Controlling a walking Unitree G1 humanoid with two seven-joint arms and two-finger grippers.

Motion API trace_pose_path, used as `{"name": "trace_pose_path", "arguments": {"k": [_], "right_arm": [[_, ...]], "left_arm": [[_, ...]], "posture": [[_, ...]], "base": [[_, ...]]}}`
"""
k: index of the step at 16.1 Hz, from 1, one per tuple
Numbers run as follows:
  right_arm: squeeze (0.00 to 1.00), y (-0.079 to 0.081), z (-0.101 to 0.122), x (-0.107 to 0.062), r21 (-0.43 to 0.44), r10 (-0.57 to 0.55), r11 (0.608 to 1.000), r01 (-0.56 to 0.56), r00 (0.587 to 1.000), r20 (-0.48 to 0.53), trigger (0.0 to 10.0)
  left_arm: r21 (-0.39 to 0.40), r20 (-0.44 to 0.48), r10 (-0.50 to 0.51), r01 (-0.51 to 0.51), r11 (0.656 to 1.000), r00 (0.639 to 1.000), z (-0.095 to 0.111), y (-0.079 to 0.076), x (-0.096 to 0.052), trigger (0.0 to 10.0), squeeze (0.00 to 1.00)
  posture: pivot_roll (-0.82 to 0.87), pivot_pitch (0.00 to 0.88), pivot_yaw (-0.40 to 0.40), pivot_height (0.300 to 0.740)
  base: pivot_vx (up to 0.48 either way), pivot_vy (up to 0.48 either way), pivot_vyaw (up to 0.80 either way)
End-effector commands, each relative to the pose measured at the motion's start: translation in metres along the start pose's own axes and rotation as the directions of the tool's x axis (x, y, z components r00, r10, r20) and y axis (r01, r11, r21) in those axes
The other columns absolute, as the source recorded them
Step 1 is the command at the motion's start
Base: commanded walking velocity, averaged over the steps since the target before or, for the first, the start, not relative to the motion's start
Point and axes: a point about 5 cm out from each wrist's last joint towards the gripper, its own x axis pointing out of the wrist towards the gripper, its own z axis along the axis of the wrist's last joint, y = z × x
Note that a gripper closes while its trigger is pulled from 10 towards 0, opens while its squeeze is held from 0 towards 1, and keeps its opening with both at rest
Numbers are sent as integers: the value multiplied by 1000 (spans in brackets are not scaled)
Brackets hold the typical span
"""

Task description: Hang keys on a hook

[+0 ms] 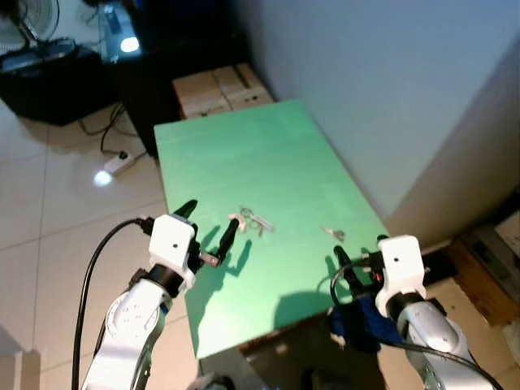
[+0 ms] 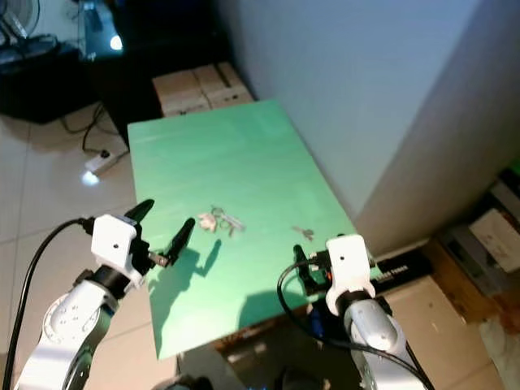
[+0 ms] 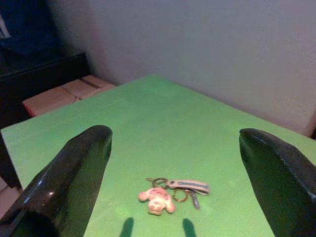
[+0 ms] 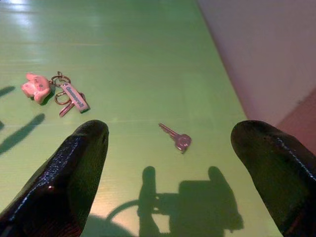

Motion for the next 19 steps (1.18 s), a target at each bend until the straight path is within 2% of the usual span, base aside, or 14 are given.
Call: {"name": "trace_pose_path", "arguments": {"k": [1, 5, 6, 9, 12, 15, 19], "right_arm": [[0, -2, -6, -1, -3, -5, 1000, 5, 1000, -26, 10000], [0, -7, -18, 0, -12, -49, 999, 48, 995, -89, 10000], [1000, -17, -21, 9, -4, -78, 997, 78, 993, -88, 10000], [1000, -34, -29, 21, 33, -126, 991, 130, 987, -102, 10000], [1000, -45, -37, 37, 39, -116, 992, 120, 989, -92, 10000], [1000, -56, -32, 58, -31, -76, 997, 74, 995, -72, 10000], [1000, -65, -17, 80, -133, -23, 991, 18, 999, -36, 10000]], "left_arm": [[-1, -10, 7, -7, 1000, 1000, -2, 3, -5, 10000, 0], [-19, -32, -72, 72, 997, 997, -4, -2, -8, 10000, 0], [-38, -34, -135, 134, 990, 990, -5, -7, -8, 10000, 0], [-46, -30, -176, 174, 984, 984, -2, -9, -6, 10000, 0], [-43, -25, -203, 202, 978, 979, 3, -7, -5, 10000, 0], [-47, -35, -232, 231, 972, 972, 7, -6, -7, 10000, 0], [-45, -64, -224, 222, 974, 972, 10, -1, -22, 10000, 0]], "posture": [[-104, 141, 56, 740], [-101, 152, 75, 740], [-99, 160, 89, 740], [-89, 172, 107, 740], [-59, 201, 130, 740], [-20, 237, 147, 740], [42, 275, 149, 740]], "base": [[0, 0, 0], [0, 0, 0], [0, 0, 0], [0, 0, 0], [0, 0, 0], [0, 0, 0], [0, 0, 0]]}}
